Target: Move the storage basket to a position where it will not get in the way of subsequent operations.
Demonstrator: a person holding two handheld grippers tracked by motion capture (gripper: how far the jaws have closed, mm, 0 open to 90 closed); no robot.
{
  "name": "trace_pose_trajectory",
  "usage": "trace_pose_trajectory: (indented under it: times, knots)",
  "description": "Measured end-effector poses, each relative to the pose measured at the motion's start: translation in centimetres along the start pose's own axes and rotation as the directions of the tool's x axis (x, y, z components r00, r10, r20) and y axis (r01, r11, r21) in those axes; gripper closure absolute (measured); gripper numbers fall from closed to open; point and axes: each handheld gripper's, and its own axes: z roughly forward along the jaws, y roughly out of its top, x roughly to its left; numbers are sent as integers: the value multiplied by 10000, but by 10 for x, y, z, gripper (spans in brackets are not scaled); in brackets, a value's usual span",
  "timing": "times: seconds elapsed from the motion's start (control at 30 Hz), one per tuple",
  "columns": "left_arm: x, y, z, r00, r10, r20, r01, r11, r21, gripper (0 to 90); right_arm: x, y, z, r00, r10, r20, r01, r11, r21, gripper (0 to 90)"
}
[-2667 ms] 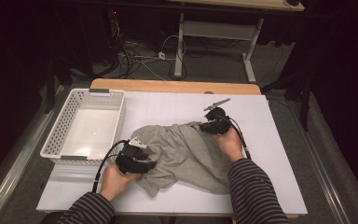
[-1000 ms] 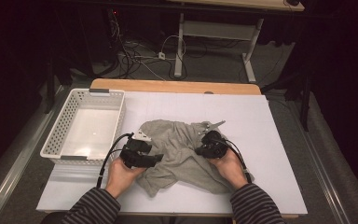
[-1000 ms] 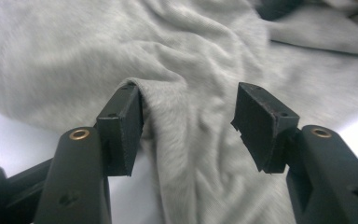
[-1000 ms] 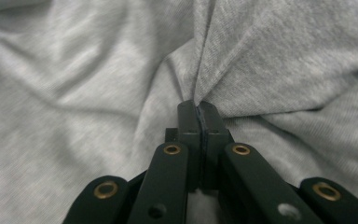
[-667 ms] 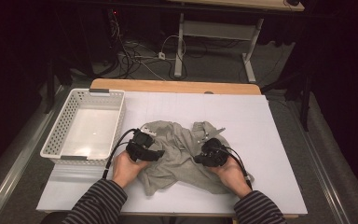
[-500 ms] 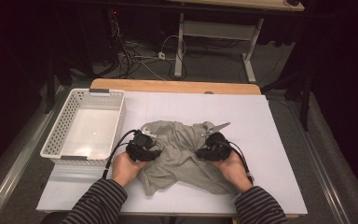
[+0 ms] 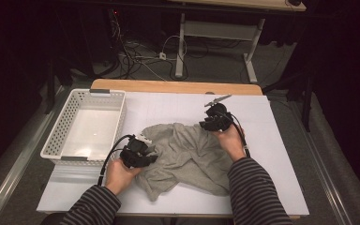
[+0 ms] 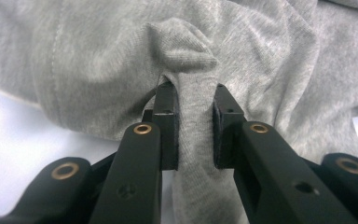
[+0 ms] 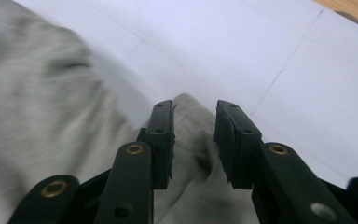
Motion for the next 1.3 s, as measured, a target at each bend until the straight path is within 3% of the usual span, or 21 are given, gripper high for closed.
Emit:
trace_pose_trajectory:
  times: [0.07, 0.1, 0.13, 0.3, 0.4, 0.63, 0.7, 0.8, 0.87, 1.07, 1.1, 1.17, 1.23, 1.3]
  knots:
    - [2, -2, -3, 10000, -51, 39, 51, 10000, -45, 738, -4, 6, 12, 9993, -177, 340, 171, 9997, 197, 673]
    - [5, -3, -5, 9998, 187, 5, -187, 9998, 78, 738, -7, 8, 17, 9997, -45, 233, 40, 9997, 226, 666]
    - [3, -5, -6, 10000, -74, 25, 74, 10000, -32, 737, -9, 10, 22, 9998, 181, 105, -185, 9991, 384, 651]
    - [9, -9, -9, 9990, -384, 221, 390, 9988, -280, 723, -10, 8, 43, 9984, 509, -262, -472, 9911, 1247, 546]
    - [11, -11, -8, 9975, -619, 355, 632, 9973, -371, 683, -10, 3, 45, 9937, 940, -610, -840, 9852, 1492, 486]
    - [8, -11, -7, 9985, -550, 66, 552, 9976, -424, 550, -7, 2, 45, 9965, 612, -571, -496, 9811, 1870, 486]
    - [8, -11, -5, 9985, -545, 71, 547, 9978, -369, 541, -3, 1, 45, 9969, 475, -634, -350, 9822, 1848, 551]
    - [11, -10, -1, 9983, -553, 173, 558, 9979, -318, 535, 3, -2, 42, 9969, 247, -742, -109, 9833, 1814, 755]
    - [11, -10, -1, 9980, -598, 211, 605, 9976, -324, 535, 5, -5, 39, 9969, 31, -791, 115, 9829, 1840, 840]
    - [9, -10, 1, 9988, -473, 152, 477, 9984, -318, 535, 2, -5, 32, 9980, -85, -624, 179, 9881, 1528, 861]
    - [9, -10, 1, 9988, -468, 166, 473, 9984, -316, 535, -3, -4, 25, 9993, 7, -361, 34, 9935, 1138, 862]
    - [10, -10, 1, 9987, -471, 194, 477, 9983, -323, 536, -7, -4, 21, 9997, 70, -213, -51, 9959, 899, 863]
    - [10, -10, 1, 9988, -451, 179, 457, 9984, -332, 536, -21, -6, 5, 9984, 503, 253, -508, 9985, 203, 863]
    - [9, -10, 2, 9990, -416, 159, 421, 9986, -328, 536, -25, -8, 1, 9973, 635, 377, -637, 9980, 45, 862]
